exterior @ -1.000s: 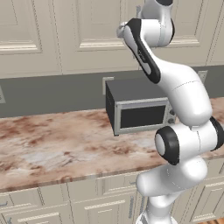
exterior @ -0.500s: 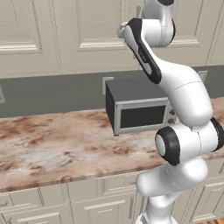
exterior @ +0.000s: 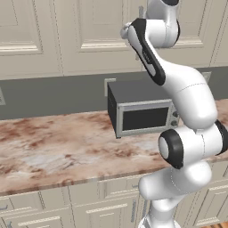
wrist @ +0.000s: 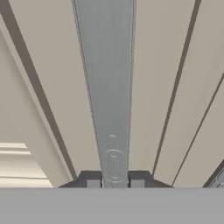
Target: Move the bowls from the cabinet to the plates on the dining table.
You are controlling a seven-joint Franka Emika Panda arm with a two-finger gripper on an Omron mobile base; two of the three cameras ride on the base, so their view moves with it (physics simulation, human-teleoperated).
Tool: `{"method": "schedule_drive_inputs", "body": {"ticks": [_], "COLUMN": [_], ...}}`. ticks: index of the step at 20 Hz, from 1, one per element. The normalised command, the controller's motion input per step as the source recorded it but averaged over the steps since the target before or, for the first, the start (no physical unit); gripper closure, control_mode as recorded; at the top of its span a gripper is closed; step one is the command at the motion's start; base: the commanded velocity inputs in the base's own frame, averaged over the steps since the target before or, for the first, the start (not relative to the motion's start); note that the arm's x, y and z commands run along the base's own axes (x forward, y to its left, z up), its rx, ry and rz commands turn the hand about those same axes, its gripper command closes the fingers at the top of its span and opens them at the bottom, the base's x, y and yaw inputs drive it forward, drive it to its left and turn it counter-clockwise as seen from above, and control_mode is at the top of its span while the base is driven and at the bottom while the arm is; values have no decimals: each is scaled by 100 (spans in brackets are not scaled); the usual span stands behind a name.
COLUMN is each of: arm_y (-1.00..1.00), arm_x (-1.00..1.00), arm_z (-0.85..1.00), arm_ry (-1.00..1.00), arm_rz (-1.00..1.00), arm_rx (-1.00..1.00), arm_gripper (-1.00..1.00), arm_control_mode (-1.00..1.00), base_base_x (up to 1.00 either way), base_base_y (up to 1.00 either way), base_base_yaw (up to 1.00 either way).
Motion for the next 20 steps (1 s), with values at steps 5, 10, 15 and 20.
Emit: {"method": "schedule_drive_inputs", "body": {"ticks": [5,10,15,20], "arm_y": [30,56,49,45], "arm_x": [-27,-59,-68,-68], "arm_z": [0,0,0,0], "arm_ry": [-3,-15,-15,-14], "arm_rz": [0,0,0,0], "arm_rx": [0,-3,-1,0], "arm_gripper": [100,100,100,100], "arm_control_mode": [-100,-100,-100,-100], "base_base_x": [0,0,0,0], "base_base_y": [0,0,0,0], "base_base_yaw": [0,0,0,0]}}
